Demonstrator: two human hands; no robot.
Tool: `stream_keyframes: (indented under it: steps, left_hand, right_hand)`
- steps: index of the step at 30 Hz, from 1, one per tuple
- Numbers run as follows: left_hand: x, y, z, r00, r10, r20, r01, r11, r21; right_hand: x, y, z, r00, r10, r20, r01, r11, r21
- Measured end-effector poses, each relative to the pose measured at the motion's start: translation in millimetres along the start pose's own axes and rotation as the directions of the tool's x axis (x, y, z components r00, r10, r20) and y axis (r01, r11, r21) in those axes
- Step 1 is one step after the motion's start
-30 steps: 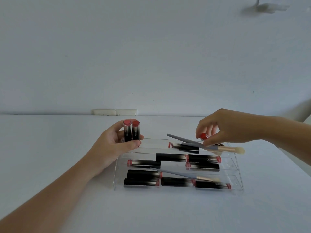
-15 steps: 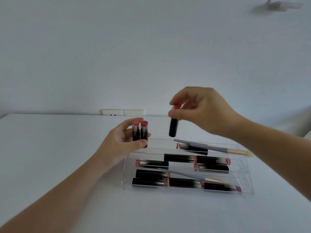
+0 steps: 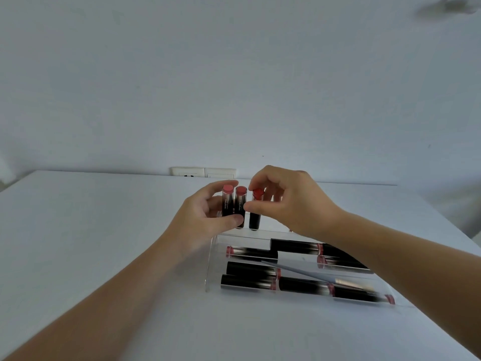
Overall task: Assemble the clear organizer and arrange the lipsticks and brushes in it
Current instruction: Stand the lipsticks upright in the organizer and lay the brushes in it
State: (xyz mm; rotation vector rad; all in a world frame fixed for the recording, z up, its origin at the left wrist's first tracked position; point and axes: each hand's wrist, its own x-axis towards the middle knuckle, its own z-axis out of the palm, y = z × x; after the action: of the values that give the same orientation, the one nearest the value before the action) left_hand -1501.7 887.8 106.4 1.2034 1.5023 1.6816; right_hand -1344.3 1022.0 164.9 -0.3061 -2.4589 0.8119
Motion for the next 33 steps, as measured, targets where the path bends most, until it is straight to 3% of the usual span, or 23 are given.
stream_keyframes:
  steps: [6,25,33]
  left_hand:
    - [0.8,0.3,0.4,1.0,-0.008,0.004,0.008,1.0,0.014]
    - [0.7,-0.7,-0.5,1.0,0.009,0.015,-0.009,1.0,0.018]
    - [0.6,-2.2,-2.0,0.999,-0.006,0.034,0.006,1.0,0.015]
  right_hand:
    - [-6.2,4.2,-4.1,0.996,0.004,0.093,0.0,0.999,-0.036]
    - [-6.6,10.2,9.6,0.999,-0.021,0.028,0.022,1.0,-0.011]
    - [-5.5,9.6,-3.1,0.991,0.01,0.131,0.004,0.994,-0.106]
